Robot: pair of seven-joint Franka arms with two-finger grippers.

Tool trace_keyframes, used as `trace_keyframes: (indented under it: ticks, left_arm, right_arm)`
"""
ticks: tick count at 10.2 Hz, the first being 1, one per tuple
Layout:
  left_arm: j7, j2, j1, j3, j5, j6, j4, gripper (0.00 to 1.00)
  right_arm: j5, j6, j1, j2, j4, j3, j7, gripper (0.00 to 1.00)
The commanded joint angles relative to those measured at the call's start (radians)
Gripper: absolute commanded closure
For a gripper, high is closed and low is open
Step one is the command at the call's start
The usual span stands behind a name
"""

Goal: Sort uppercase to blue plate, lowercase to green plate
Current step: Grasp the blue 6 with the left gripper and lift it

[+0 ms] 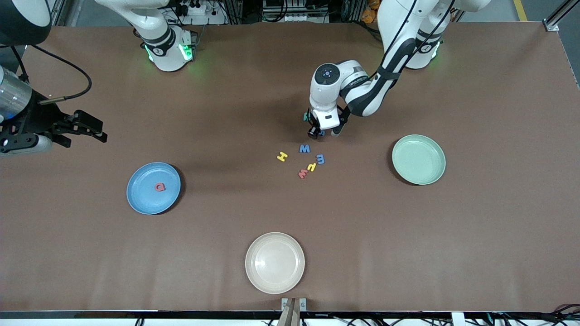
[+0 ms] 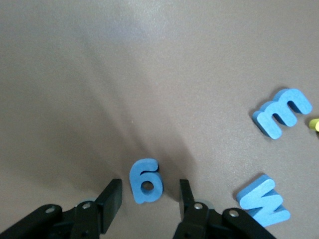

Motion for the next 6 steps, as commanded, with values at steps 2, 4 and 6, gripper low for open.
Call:
trace_keyframes:
  ticks: [2, 4, 6]
  left_arm:
    - [-0.034, 0.001, -0.009, 0.007, 0.06, -0.049, -0.005, 0.46]
    - [-0.031, -0.004, -0.008, 0.006, 0.071, -0.055, -0.005, 0.49]
    - [-0.03, -0.006, -0.008, 0.006, 0.079, -0.063, -0.007, 0.54]
  right_arm:
    - [-0.001, 0.0, -0.013, 0.007, 0.018, 0.024, 0.004, 0.0]
    - [-0.001, -0.002, -0.013, 0.007, 0.02, 0.033, 0.004, 0.0]
    - [-0.001, -0.003, -0.01, 0.007, 0.02, 0.033, 0.004, 0.0]
